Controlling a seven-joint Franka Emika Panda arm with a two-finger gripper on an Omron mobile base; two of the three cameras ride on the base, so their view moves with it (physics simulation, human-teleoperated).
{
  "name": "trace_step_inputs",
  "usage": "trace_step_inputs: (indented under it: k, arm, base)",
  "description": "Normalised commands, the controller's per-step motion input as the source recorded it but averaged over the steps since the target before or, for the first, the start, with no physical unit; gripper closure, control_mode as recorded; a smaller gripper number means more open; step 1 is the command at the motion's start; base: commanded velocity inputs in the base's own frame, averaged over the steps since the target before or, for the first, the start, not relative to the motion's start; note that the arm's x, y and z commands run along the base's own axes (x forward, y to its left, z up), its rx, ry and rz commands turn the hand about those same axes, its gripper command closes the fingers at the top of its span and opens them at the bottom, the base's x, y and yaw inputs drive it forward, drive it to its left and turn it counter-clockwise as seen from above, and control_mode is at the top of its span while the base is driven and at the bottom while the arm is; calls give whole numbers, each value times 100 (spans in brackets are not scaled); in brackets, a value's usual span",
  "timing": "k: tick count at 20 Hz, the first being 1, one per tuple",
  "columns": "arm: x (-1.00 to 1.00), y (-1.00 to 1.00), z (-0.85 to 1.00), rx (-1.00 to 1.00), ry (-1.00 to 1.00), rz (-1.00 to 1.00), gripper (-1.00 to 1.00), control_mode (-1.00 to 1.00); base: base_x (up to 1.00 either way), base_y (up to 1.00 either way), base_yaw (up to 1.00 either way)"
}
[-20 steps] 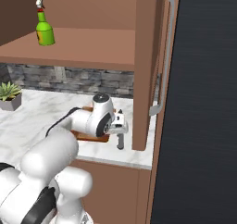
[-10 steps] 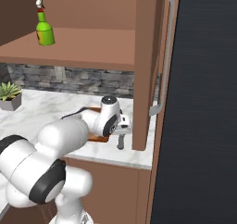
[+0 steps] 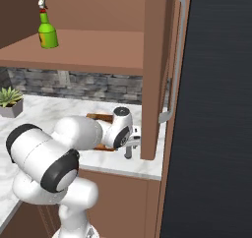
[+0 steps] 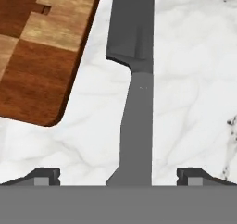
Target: Move the cutting board and knife to the sink. Then move spray from the cabinet to the counter.
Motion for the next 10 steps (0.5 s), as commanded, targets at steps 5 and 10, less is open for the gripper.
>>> trace_step_inputs:
  k: [5, 10]
  arm:
    - [24, -1, -26, 0, 0, 0, -100, -100]
    - [17, 0, -25, 0, 0, 0, -100, -100]
  base:
    - [0, 0, 0]
    - [0, 0, 0]
